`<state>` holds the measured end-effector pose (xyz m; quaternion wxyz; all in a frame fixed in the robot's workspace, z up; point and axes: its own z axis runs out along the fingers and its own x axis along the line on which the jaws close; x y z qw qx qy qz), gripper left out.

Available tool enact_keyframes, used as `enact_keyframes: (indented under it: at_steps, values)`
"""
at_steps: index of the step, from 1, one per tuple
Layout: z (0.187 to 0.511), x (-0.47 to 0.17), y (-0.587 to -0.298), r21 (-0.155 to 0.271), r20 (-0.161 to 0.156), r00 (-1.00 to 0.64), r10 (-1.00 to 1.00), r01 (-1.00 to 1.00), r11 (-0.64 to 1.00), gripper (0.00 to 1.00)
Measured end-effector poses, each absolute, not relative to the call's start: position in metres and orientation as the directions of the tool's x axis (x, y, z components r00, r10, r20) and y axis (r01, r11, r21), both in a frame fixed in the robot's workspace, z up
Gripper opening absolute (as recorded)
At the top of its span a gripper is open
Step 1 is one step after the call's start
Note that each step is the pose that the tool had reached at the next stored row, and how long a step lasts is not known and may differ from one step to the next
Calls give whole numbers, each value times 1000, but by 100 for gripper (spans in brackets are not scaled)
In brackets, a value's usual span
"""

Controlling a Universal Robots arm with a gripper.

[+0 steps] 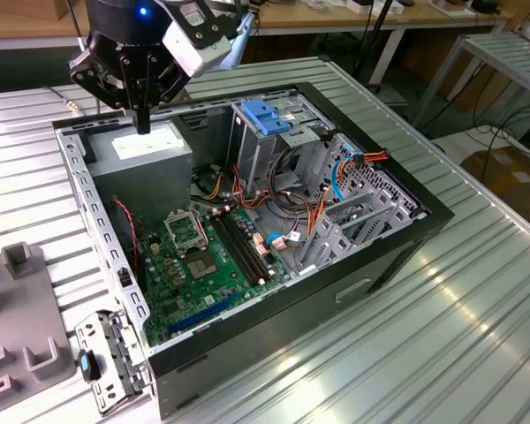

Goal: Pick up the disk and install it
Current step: 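Reach for the disk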

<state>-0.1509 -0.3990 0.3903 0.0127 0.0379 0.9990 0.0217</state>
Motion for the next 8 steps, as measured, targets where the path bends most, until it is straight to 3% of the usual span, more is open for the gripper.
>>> enact_keyframes:
  at_steps: [8]
  values:
    - [390,-155,-399,44,-23,-997,76,75,996,11]
